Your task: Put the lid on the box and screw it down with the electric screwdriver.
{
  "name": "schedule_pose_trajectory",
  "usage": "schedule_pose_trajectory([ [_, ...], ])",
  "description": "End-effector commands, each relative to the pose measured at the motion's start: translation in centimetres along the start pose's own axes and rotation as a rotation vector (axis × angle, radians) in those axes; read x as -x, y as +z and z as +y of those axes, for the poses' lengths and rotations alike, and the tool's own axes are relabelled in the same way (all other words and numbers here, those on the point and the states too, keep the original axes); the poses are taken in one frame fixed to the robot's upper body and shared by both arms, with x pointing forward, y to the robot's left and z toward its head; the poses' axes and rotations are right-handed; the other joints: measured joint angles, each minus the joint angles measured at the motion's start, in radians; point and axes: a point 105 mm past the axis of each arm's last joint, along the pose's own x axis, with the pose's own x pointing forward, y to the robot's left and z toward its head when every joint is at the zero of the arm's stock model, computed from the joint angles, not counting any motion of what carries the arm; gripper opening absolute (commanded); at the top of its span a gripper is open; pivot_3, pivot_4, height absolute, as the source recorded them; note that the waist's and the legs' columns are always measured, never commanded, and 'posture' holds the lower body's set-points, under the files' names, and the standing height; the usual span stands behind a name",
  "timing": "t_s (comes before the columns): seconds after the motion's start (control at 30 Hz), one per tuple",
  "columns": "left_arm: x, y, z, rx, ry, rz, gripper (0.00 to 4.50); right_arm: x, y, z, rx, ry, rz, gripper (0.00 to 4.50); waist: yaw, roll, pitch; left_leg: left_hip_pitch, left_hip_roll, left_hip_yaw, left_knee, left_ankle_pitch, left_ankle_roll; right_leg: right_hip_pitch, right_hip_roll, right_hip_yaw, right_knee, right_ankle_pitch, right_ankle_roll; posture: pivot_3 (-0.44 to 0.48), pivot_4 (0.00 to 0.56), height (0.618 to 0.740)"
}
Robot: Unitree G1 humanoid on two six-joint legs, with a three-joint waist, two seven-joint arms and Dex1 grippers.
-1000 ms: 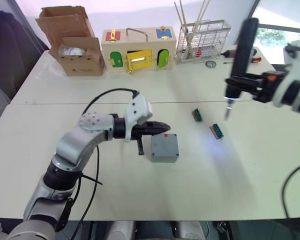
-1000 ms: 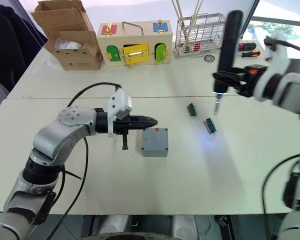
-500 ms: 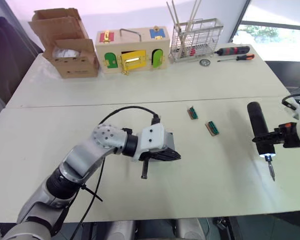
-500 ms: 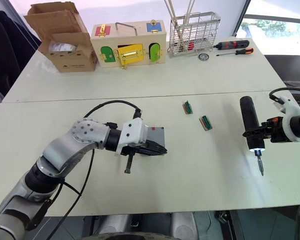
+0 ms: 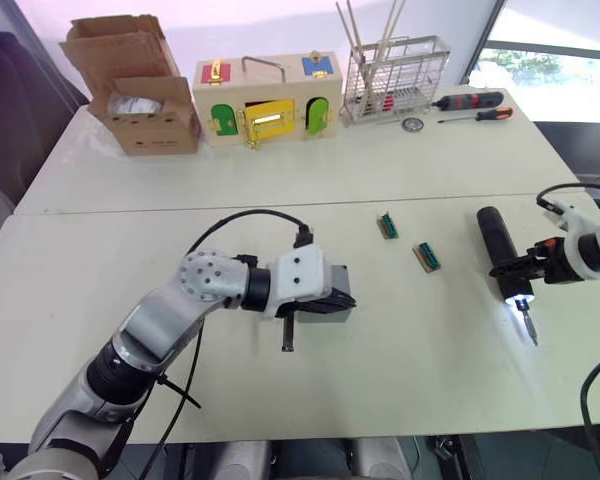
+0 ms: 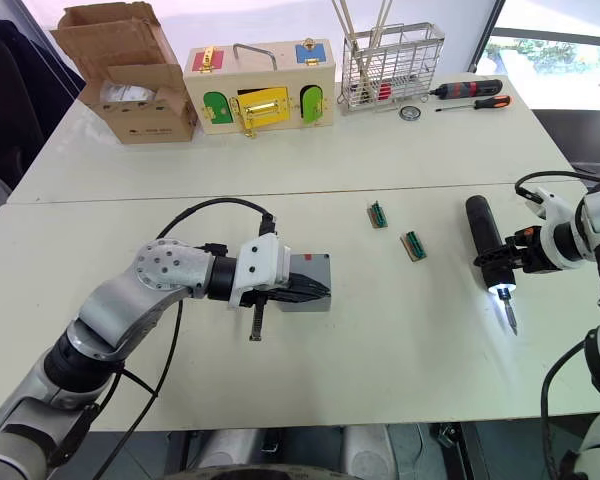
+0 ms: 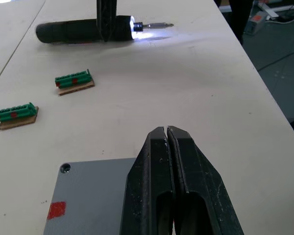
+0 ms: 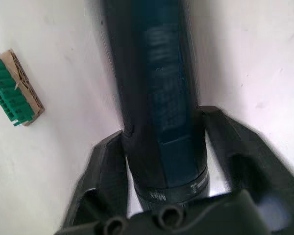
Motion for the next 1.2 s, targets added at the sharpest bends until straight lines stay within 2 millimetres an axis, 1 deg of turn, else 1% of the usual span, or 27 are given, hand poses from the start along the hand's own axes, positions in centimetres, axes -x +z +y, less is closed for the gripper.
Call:
schedule_pose_trajectory([
  [0.03,1.3,0.7,1.8,-0.04,0.088,-0.005,0.0,0.5,0.5,-1.0,0.068,-0.08,-0.013,4.25,0.0,0.0,0.0,0.0,0.0,0.0,0.0,0.0,0.0,0.0,0.0,0.0,0.0,0.0,0.0,0.0,0.15,0.73],
  [0.07,1.6,0.8,2.5,-0.052,0.12,0.0,0.0,0.5,0.5,-1.2,0.087,-0.099,-0.019,4.47,0.002,0.0,0.0,0.0,0.0,0.0,0.0,0.0,0.0,0.0,0.0,0.0,0.0,0.0,0.0,0.0,0.15,0.73],
  [0.13,2.2,1.2,3.9,-0.058,0.183,-0.005,0.0,0.7,1.3,-1.4,0.119,-0.131,-0.061,4.47,0.003,-0.001,0.0,0.0,0.0,-0.001,0.001,0.0,0.0,0.001,0.0,-0.001,0.0,0.0,0.0,0.0,0.15,0.73],
  [0.2,2.7,1.4,4.7,-0.063,0.213,-0.001,0.0,1.1,2.5,-1.3,0.171,-0.154,-0.119,4.47,0.001,-0.001,0.0,0.0,0.0,-0.001,0.001,0.0,0.0,0.001,0.0,-0.001,0.0,0.0,0.0,0.0,0.15,0.73],
  [0.23,3.0,1.2,5.0,-0.07,0.226,0.023,0.0,1.6,3.7,-0.5,0.189,-0.135,-0.175,4.47,0.0,-0.001,0.0,0.0,-0.001,0.0,0.001,0.0,0.0,0.001,0.0,0.0,0.0,0.0,0.0,0.0,0.15,0.73],
  [0.27,3.7,0.5,5.5,-0.074,0.248,0.067,0.0,2.6,5.4,0.4,0.267,-0.132,-0.251,4.47,-0.001,-0.001,0.0,0.0,-0.001,0.0,0.001,0.0,0.0,0.001,0.0,0.0,0.0,0.0,0.0,0.0,0.15,0.73],
  [0.3,4.6,-0.4,5.9,-0.076,0.273,0.126,0.0,3.9,6.9,1.8,0.381,-0.13,-0.327,4.47,-0.005,0.0,0.0,0.0,0.0,-0.001,0.001,0.0,0.0,0.0,0.0,-0.001,0.0,0.0,0.0,0.0,0.15,0.73],
  [0.37,6.0,-1.6,6.4,-0.079,0.304,0.205,0.0,5.5,8.5,4.2,0.527,-0.117,-0.436,4.47,-0.011,0.001,0.0,0.0,-0.001,0.001,-0.001,0.0,-0.001,-0.003,0.0,0.0,0.001,0.0,0.0,0.0,0.15,0.73],
  [0.4,6.4,-2.1,6.4,-0.073,0.308,0.236,0.0,5.8,8.7,5.6,0.585,-0.095,-0.471,4.47,-0.011,0.001,0.0,0.0,-0.001,0.002,-0.002,0.001,-0.001,-0.004,0.001,0.001,0.002,0.0,0.0,0.0,0.15,0.73],
  [0.43,6.7,-2.6,6.1,-0.068,0.297,0.268,0.0,5.8,8.5,7.1,0.668,-0.061,-0.493,4.47,-0.009,0.001,0.0,0.0,0.0,0.002,-0.003,0.001,-0.001,-0.005,0.002,0.001,0.003,0.0,0.0,0.0,0.15,0.73],
  [0.47,7.0,-3.0,5.8,-0.063,0.28,0.294,0.0,5.6,7.9,9.0,0.764,0.0,-0.508,4.47,-0.006,0.0,0.0,0.0,0.001,0.0,-0.003,0.001,-0.002,-0.005,0.003,0.0,0.003,0.0,0.0,0.0,0.15,0.73],
  [0.5,7.0,-3.4,5.2,-0.051,0.254,0.316,0.0,5.2,6.1,11.9,0.861,0.144,-0.505,4.47,-0.001,-0.001,0.0,0.0,0.001,-0.001,-0.003,0.001,-0.002,-0.005,0.004,-0.002,0.003,0.0,0.0,0.0,0.15,0.73],
  [0.53,7.0,-3.7,4.6,-0.04,0.228,0.334,0.0,4.7,4.1,14.3,0.913,0.278,-0.48,4.47,0.004,-0.002,0.0,-0.001,0.001,-0.002,-0.003,0.001,-0.002,-0.004,0.004,-0.002,0.003,0.0,0.0,0.0,0.15,0.73],
  [0.57,7.0,-4.0,4.0,-0.031,0.203,0.351,0.0,4.2,2.2,15.9,0.944,0.374,-0.448,4.47,0.006,-0.002,0.0,-0.001,0.001,-0.005,-0.003,0.001,-0.002,-0.002,0.003,-0.004,0.002,0.0,0.0,0.0,0.15,0.73],
  [0.6,7.0,-4.3,3.7,-0.024,0.188,0.362,0.0,3.9,1.0,16.8,0.955,0.425,-0.427,4.47,0.009,-0.002,0.0,-0.001,0.002,-0.005,-0.002,0.001,-0.002,-0.001,0.003,-0.004,0.002,0.0,0.0,0.0,0.15,0.73],
  [0.7,6.4,-5.1,3.0,-0.011,0.177,0.373,0.0,1.1,-3.1,18.3,1.027,0.477,-0.332,4.47,0.024,-0.002,0.0,-0.002,0.0,-0.003,0.004,0.0,0.0,0.001,0.001,-0.002,0.002,0.0,0.0,0.0,0.15,0.73],
  [0.73,6.3,-5.4,2.9,-0.002,0.178,0.37,0.0,0.5,-3.9,18.7,1.035,0.486,-0.32,4.47,0.025,-0.002,0.0,-0.001,0.0,-0.004,0.009,-0.003,0.005,0.004,0.001,-0.003,0.002,0.0,0.001,0.0,0.15,0.73],
  [0.77,6.2,-5.7,2.7,0.019,0.176,0.369,0.0,0.0,-4.4,19.0,1.033,0.486,-0.322,4.47,0.024,-0.002,0.0,-0.001,0.0,-0.004,0.012,-0.006,0.01,0.006,0.001,-0.004,0.002,0.0,0.001,0.0,0.15,0.73],
  [0.8,5.7,-6.3,2.4,0.035,0.169,0.379,0.0,-0.9,-4.9,19.6,1.016,0.501,-0.323,4.47,0.024,-0.002,0.0,-0.001,0.0,-0.004,0.014,-0.006,0.01,0.007,0.001,-0.003,0.002,0.001,0.001,0.0,0.15,0.73],
  [0.9,4.7,-7.4,1.7,0.057,0.149,0.39,0.0,-2.3,-5.9,20.9,0.99,0.533,-0.327,4.47,0.023,-0.004,-0.001,0.0,0.0,-0.003,0.015,-0.006,0.01,0.007,0.001,-0.002,0.002,0.002,0.001,0.0,0.15,0.73],
  [0.93,4.3,-7.5,1.7,0.066,0.15,0.37,0.0,-2.6,-6.1,21.2,0.989,0.541,-0.328,4.47,0.023,-0.004,-0.001,-0.001,0.0,-0.003,0.014,-0.006,0.009,0.006,0.001,-0.002,0.003,0.002,0.001,0.0,0.15,0.73],
  [0.97,3.8,-7.3,1.8,0.087,0.162,0.333,0.0,-2.9,-6.2,21.5,0.98,0.546,-0.332,4.47,0.024,-0.004,-0.001,-0.001,0.0,-0.004,0.013,-0.004,0.005,0.005,0.001,-0.003,0.003,0.002,0.001,0.0,0.15,0.73],
  [1.03,3.3,-7.1,2.0,0.124,0.182,0.281,0.0,-3.3,-6.3,21.8,0.962,0.544,-0.34,4.47,0.023,-0.005,-0.001,-0.001,0.0,-0.004,0.013,-0.003,0.005,0.005,0.001,-0.003,0.002,0.002,0.001,0.0,0.15,0.73],
  [1.13,2.6,-7.1,1.9,0.107,0.17,0.27,0.0,-3.8,-6.4,22.1,0.92,0.541,-0.338,4.47,0.023,-0.005,-0.001,-0.001,0.0,-0.003,0.014,-0.003,0.004,0.005,0.001,-0.002,0.002,0.002,0.001,0.0,0.15,0.73],
  [1.2,2.1,-7.0,2.2,0.097,0.174,0.262,0.0,-3.7,-7.1,22.6,0.922,0.571,-0.319,4.47,0.024,-0.005,-0.001,-0.001,0.0,-0.003,0.014,-0.003,0.004,0.005,0.001,-0.002,0.003,0.002,0.001,0.0,0.15,0.73],
])
